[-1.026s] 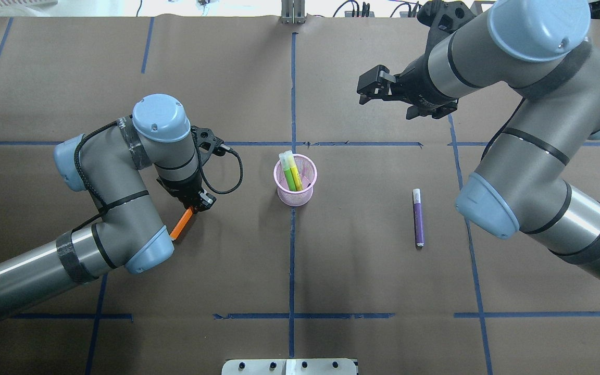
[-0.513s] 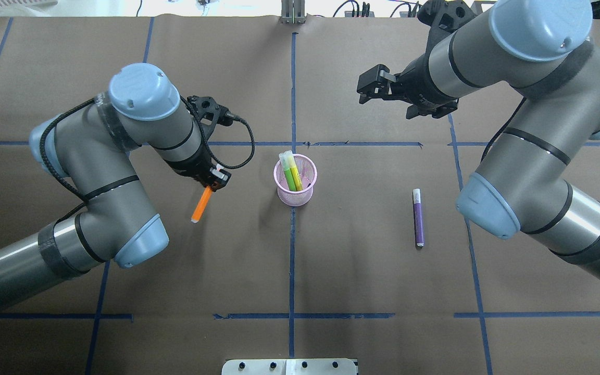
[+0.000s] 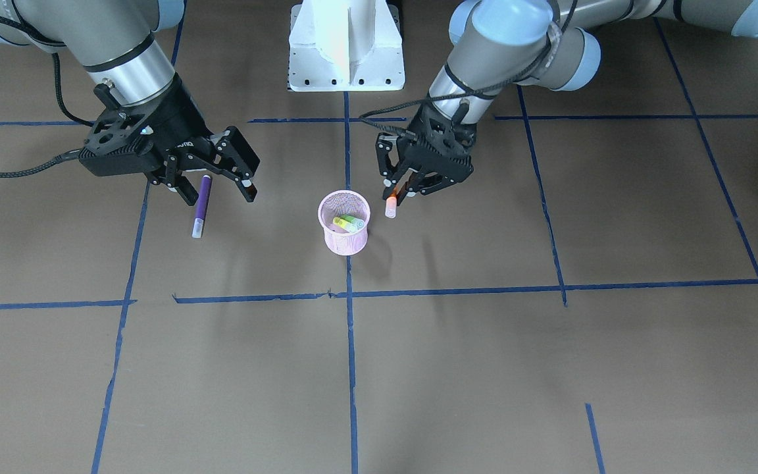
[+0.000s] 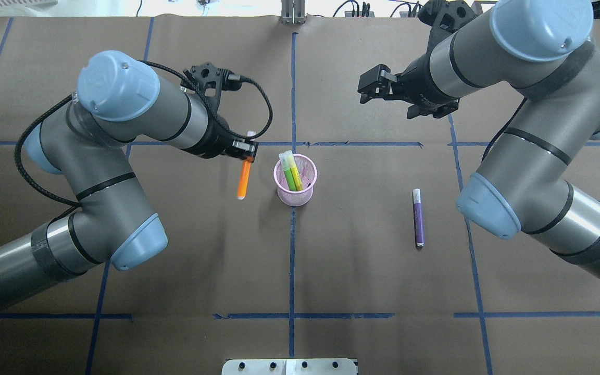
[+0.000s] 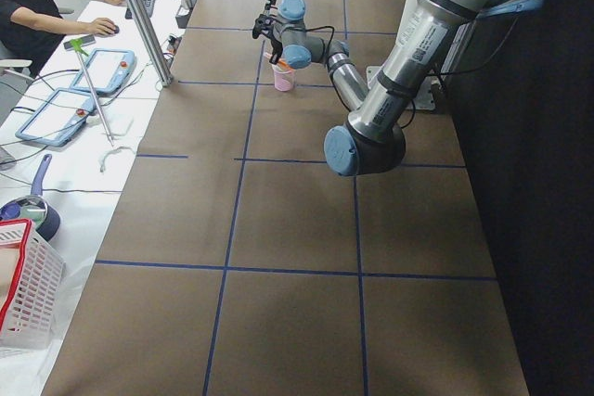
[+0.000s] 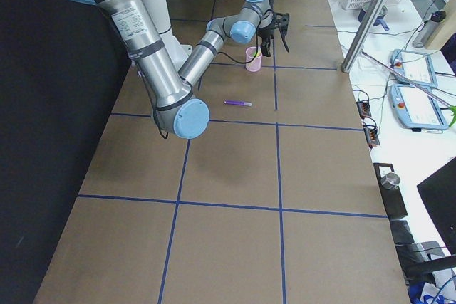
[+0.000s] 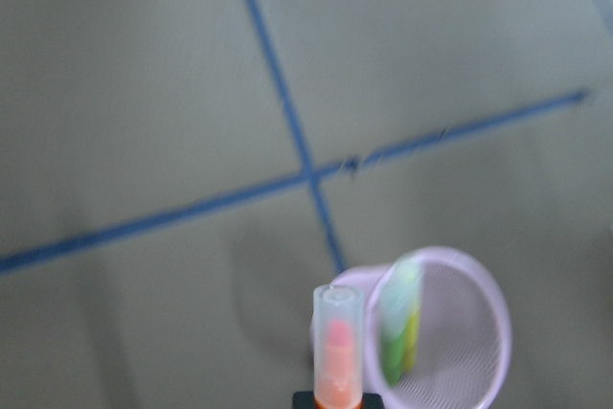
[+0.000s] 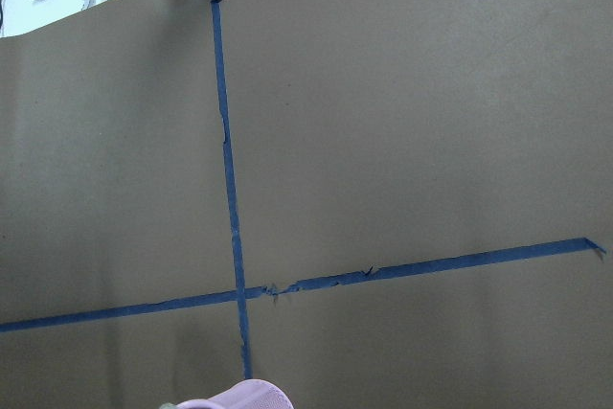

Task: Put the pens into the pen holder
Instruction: 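Lift the orange marker with the left gripper over the pink cup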

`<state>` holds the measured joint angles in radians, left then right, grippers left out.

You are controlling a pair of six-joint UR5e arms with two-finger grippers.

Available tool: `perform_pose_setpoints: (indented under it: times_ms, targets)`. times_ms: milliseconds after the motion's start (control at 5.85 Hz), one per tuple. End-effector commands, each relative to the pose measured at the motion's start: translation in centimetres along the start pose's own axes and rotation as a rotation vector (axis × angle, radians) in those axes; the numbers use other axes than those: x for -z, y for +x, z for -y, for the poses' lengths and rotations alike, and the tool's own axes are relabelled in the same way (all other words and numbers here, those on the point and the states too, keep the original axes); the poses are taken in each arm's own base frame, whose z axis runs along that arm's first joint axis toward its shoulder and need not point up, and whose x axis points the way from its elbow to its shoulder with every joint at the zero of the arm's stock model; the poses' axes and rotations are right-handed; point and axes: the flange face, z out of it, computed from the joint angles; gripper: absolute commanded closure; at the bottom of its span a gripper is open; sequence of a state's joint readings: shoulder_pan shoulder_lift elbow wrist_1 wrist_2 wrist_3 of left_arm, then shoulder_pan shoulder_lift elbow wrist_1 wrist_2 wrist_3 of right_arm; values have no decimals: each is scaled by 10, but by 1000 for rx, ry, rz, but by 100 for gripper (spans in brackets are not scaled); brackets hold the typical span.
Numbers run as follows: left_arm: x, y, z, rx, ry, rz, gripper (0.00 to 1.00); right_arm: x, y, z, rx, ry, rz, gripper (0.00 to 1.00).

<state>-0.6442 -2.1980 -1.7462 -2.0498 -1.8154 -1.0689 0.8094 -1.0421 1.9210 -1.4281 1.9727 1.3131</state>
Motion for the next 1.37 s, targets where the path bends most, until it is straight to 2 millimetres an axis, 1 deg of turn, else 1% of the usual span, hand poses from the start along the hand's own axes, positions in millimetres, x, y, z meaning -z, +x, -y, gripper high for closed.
perform_pose_setpoints:
  times_ms: [0, 171, 342, 513, 684, 855, 1026, 1197]
  targets:
    - [-15, 34, -28, 3, 288, -10, 99, -6, -2, -6, 9, 6, -5, 0]
    - [-29, 39, -44, -9, 294, -10, 99, -6, -2, -7, 9, 8, -6, 0]
    - [-37, 43, -43, -9, 295, -3, 98, -7, -1, -8, 9, 6, -9, 0]
    - [-47, 38, -43, -7, 313, 24, 95, -9, 1, -8, 8, 7, -12, 0]
    - [-51, 40, -43, -9, 315, 30, 92, -9, 2, -8, 7, 7, -13, 0]
    - [-54, 38, -44, -10, 313, 35, 78, -9, 3, -8, 7, 6, -15, 0]
    - [-57, 36, -44, -10, 310, 41, 44, -10, 3, -9, 7, 5, -15, 0]
    - [-58, 36, -44, -10, 309, 42, 13, -10, 4, -9, 7, 4, -16, 0]
